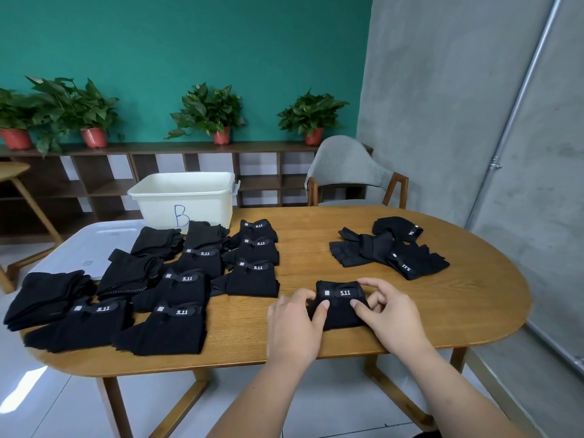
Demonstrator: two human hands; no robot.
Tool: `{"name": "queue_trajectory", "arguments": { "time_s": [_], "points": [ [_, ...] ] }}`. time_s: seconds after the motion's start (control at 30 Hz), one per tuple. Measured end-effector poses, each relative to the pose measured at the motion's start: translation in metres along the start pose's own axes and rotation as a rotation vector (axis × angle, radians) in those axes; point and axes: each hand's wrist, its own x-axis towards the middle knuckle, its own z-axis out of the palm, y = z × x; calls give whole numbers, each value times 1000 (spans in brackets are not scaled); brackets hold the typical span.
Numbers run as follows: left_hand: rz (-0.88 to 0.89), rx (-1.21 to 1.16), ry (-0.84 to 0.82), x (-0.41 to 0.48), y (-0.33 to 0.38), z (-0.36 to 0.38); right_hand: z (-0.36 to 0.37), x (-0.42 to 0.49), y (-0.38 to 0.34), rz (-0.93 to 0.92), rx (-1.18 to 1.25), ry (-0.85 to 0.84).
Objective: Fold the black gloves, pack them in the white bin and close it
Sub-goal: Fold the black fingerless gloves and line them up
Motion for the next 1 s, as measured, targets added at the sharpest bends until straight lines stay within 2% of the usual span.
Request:
{"name": "queue_trajectory", "arguments": {
  "time_s": [0.17,0.27,0.37,0.5,0.63,0.77,0.9,1.0],
  "points": [
    [114,19,76,-2,5,-3,6,4,7,-38,-159,36],
    [172,55,84,-3,5,-3,13,3,8,-132,-313,58],
    [186,88,94,-3,4,-1,17,4,11,-187,-420,12],
    [177,143,101,-1,0,4,22,10,15,-71,-629,-131],
    [152,183,92,4,-2,9,24,15,10,3,-671,-216],
    [190,164,130,4,-8,14,19,16,10,2,-561,-228],
    [284,143,265,2,-6,13,9,15,11,66,-184,-36],
    [405,204,292,4,9,12,6,14,12,100,-66,68]
  ]
}}
